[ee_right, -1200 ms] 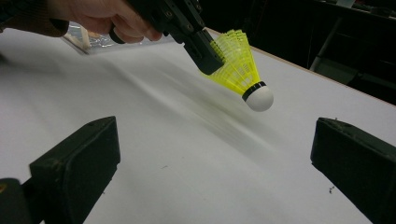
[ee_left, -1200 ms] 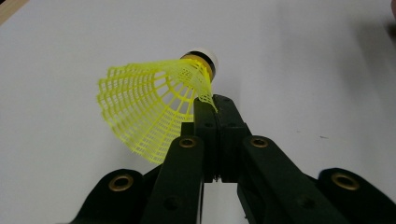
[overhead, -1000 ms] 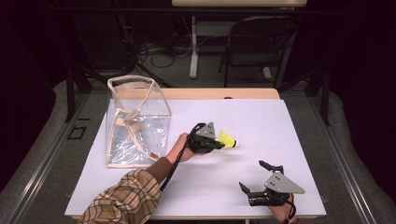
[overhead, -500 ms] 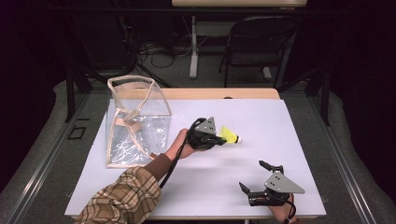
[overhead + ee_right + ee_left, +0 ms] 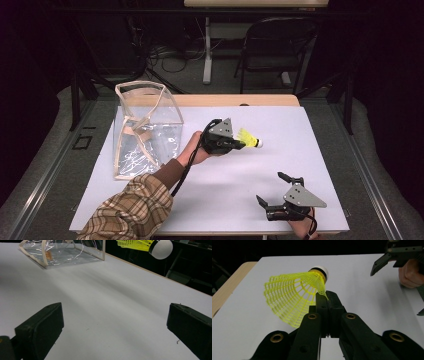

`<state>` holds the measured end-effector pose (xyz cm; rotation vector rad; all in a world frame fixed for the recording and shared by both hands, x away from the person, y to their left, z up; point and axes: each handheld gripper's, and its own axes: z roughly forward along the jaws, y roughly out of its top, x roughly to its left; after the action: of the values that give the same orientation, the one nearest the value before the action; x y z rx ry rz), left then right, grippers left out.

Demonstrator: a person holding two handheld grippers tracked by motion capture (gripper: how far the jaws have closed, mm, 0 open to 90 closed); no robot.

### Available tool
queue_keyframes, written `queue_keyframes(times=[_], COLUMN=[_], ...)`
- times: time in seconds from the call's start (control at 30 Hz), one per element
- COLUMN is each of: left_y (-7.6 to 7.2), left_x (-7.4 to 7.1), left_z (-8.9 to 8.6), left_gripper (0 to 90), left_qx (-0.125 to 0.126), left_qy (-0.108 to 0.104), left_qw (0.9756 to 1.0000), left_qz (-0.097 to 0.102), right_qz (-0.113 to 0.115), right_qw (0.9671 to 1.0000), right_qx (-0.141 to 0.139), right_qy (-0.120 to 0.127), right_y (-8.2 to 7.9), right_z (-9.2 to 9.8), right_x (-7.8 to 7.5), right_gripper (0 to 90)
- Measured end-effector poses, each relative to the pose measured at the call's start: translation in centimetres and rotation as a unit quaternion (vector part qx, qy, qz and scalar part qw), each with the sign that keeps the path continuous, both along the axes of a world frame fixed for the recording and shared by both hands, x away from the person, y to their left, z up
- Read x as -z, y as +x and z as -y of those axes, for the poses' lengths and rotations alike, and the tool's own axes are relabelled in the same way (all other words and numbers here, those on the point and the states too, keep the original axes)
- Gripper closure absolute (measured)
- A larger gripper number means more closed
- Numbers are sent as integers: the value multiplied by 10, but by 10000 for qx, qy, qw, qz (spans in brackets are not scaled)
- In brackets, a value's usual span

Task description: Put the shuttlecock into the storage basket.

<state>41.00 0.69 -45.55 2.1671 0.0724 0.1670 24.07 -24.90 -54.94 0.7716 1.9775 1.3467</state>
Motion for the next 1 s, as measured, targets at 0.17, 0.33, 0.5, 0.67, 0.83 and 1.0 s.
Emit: queue_keyframes(times=[0.17,0.33,0.5,0.67,0.83,1.0], left_y=[1,1,1,1,1,1], left_x=[-8,-14,-19,-25,-31,-37], left_z=[0,1,2,3,4,6], left_gripper=[898,898,898,898,898,898], left_qx=[51,80,102,128,155,178], left_qy=[-11,-30,-48,-69,-94,-100], left_qw=[10000,9999,9999,9998,9997,9996], left_qz=[53,64,86,111,149,189], right_qz=[-8,-17,-23,-27,-16,-4], right_qw=[10000,10000,10000,10000,10000,10000], right_qx=[14,16,11,5,10,9], right_qy=[7,13,6,7,6,23], right_y=[0,0,0,0,0,0], right_z=[0,0,1,1,1,1], right_x=[0,0,0,0,0,0], right_gripper=[3,1,1,1,0,0])
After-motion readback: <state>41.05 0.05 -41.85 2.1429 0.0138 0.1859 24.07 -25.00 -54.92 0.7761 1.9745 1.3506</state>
